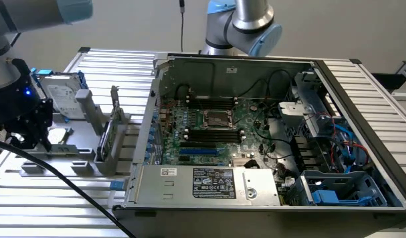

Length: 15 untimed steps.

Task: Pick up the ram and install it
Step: 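Pick up the ram and move it above insertion slot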

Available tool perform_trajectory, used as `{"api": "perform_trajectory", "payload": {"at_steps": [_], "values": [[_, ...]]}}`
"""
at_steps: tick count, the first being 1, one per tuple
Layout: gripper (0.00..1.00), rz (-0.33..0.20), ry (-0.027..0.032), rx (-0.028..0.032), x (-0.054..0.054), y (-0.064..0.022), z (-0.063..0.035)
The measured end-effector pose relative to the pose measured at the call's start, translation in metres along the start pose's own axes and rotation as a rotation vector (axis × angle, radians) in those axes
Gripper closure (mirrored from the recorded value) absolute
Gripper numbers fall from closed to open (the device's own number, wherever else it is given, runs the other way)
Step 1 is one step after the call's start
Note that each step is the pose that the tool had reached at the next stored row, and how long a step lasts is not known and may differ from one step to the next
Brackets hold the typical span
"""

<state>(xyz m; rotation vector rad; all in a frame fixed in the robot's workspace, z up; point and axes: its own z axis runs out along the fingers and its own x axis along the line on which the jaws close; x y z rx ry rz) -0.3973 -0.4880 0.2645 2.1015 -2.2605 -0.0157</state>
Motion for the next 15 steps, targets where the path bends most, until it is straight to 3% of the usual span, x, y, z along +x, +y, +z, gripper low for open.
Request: {"api": "perform_trajectory", "payload": {"at_steps": [15], "values": [[0.86, -0.001, -0.0086, -0.0011, -0.002, -0.0618, -0.0712]]}}
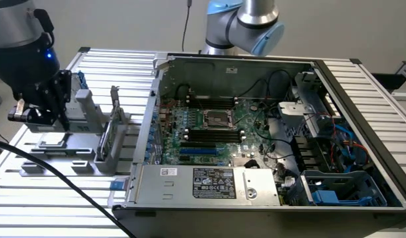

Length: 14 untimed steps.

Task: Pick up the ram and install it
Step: 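Pick up the ram and move it above insertion slot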

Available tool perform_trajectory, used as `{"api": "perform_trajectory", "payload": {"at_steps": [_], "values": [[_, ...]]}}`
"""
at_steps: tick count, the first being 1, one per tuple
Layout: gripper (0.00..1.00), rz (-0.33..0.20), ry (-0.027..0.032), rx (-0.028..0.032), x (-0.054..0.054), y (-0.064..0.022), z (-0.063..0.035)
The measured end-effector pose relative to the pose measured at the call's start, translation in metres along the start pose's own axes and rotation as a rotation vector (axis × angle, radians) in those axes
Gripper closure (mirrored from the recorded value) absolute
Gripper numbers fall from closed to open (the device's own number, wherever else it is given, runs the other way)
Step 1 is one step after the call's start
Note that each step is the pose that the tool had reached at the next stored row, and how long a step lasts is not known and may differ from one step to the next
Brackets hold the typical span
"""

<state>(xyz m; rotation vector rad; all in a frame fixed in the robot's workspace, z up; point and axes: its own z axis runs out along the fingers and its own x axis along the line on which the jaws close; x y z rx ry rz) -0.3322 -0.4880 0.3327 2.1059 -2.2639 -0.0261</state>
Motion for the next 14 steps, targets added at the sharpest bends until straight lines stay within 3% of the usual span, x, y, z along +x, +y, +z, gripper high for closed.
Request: {"api": "perform_trajectory", "payload": {"at_steps": [14], "values": [[0.86, 0.000, -0.0050, -0.0003, -0.003, -0.0605, -0.0647]]}}
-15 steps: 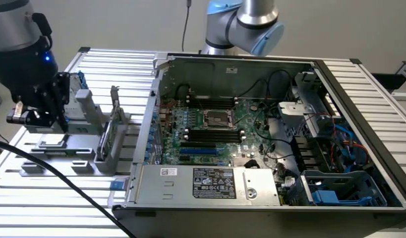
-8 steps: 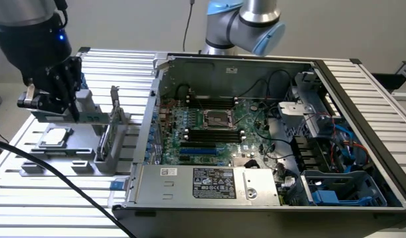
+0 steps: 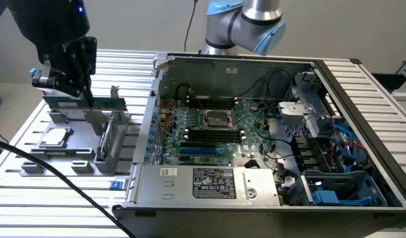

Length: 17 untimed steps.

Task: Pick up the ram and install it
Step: 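Pick up the ram and move it above insertion slot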

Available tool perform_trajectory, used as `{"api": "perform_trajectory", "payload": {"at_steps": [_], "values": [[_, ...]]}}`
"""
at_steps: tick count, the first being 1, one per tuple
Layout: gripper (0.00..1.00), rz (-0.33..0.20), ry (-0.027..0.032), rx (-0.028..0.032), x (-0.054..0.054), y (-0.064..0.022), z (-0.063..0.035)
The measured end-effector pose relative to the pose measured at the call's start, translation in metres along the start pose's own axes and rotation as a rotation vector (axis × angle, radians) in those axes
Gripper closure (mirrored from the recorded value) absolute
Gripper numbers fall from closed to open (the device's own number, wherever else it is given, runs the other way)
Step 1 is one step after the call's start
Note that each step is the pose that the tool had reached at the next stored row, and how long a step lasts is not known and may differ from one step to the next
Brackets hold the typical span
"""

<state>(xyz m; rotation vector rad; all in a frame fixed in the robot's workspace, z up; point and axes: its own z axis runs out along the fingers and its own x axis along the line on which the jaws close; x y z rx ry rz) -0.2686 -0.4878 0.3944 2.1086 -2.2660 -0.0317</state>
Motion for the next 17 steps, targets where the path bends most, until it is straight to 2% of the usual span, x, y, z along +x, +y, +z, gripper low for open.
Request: {"api": "perform_trajectory", "payload": {"at_steps": [6, 17], "values": [[0.86, 0.000, -0.0001, 0.0000, -0.003, -0.0270, -0.0128], [0.86, 0.000, -0.0001, -0.0002, -0.007, -0.0761, -0.0203]]}}
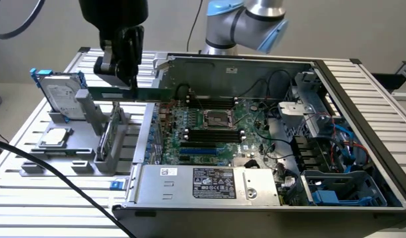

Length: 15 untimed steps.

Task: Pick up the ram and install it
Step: 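Pick up the ram and move it above insertion slot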

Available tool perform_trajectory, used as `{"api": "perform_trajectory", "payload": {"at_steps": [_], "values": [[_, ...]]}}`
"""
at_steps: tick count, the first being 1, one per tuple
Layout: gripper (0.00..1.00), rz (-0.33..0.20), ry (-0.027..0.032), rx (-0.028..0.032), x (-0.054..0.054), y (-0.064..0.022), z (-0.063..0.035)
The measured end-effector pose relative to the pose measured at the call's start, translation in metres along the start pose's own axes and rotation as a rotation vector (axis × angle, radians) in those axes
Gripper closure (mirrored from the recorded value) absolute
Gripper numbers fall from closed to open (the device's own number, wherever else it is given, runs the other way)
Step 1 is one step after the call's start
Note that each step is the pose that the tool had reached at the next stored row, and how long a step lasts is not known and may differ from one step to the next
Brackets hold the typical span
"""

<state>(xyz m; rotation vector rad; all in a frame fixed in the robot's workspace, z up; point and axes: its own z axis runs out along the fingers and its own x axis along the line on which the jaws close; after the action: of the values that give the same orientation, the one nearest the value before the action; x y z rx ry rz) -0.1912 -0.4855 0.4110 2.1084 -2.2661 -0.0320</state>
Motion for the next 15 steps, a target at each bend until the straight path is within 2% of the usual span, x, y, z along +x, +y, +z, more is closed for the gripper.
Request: {"api": "perform_trajectory", "payload": {"at_steps": [15], "values": [[0.86, 0.000, -0.0001, 0.0000, -0.009, -0.0678, -0.0020]]}}
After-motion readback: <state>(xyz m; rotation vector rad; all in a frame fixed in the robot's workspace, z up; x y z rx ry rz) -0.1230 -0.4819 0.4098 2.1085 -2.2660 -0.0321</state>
